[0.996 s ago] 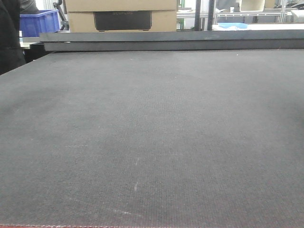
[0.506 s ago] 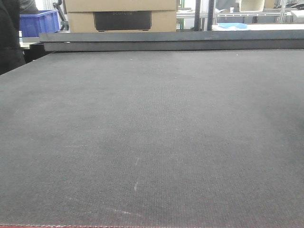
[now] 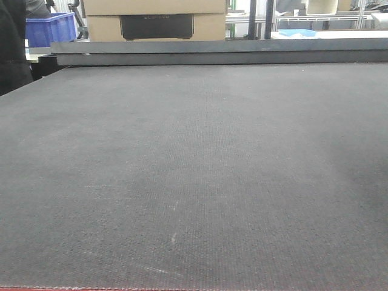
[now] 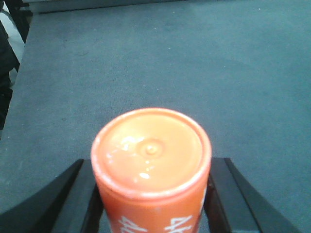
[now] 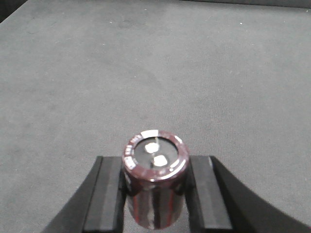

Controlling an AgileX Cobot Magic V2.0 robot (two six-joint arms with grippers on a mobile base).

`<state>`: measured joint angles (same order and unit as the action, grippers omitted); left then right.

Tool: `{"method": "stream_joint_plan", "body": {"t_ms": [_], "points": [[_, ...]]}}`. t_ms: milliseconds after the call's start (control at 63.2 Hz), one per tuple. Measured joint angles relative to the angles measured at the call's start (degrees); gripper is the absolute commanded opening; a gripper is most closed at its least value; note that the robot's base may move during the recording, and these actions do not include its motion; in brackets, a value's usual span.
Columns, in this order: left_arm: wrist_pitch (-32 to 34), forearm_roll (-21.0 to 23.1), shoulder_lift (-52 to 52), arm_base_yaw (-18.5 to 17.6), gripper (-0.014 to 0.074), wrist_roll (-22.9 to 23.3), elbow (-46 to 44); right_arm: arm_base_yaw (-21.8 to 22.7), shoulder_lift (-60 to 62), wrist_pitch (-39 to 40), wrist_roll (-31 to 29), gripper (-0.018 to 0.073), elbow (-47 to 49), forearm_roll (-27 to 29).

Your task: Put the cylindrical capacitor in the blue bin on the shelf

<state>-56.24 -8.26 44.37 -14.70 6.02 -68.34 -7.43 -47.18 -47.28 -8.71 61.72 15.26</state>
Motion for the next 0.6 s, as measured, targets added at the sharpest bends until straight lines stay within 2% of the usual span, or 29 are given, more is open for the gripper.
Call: {"method": "stream_joint_plan", "body": {"t_ms": [601], "points": [[-0.1,0.0,0.0,0.0,-0.0111,0.0,0.0,0.0,0.0,0.0,-0.2,-0.0162,0.0,0.0]]}}
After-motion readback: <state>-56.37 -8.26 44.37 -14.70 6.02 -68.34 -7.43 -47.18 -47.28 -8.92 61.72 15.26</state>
